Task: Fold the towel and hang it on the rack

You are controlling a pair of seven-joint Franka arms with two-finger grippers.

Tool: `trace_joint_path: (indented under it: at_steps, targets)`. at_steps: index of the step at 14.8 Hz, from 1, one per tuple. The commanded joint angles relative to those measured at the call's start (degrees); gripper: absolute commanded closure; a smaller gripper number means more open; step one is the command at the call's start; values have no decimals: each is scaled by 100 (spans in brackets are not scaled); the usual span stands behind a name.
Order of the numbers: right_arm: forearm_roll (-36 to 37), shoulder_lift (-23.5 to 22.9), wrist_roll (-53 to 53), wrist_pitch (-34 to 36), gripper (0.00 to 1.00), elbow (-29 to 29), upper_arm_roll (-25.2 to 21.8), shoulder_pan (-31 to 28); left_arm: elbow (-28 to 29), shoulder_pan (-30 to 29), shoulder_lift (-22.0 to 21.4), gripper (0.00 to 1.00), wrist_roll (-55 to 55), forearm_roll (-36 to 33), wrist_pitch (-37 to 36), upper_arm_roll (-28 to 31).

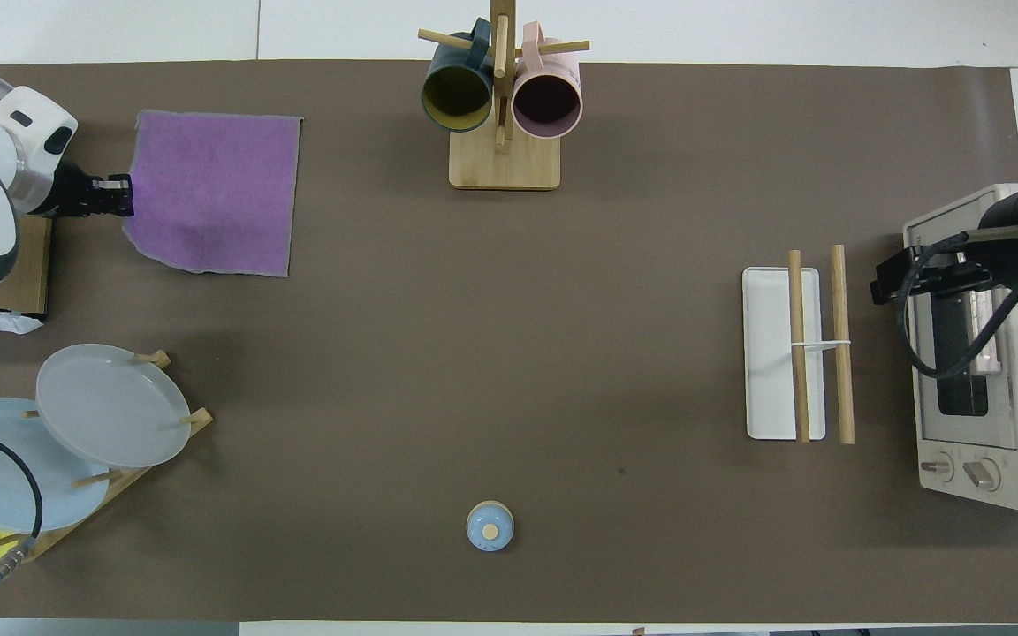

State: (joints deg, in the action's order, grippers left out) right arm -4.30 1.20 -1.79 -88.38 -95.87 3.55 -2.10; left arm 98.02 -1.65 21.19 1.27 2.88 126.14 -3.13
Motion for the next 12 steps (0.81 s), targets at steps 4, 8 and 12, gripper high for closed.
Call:
trace_joint_path:
  at_steps: [4, 8, 12]
  targets:
    - [-490, 135, 475, -276, 36, -177, 102, -36, 1287, 1024, -606, 100, -126, -68, 1058, 84]
    - [-1221, 135, 1891, -347, 35, -168, 260, -36, 2168, 1246, -818, 100, -356, -77, 1932, 84]
    - [-1249, 135, 2166, -347, 34, -168, 454, -36, 2099, 1159, -827, 0, -356, -77, 1714, 84]
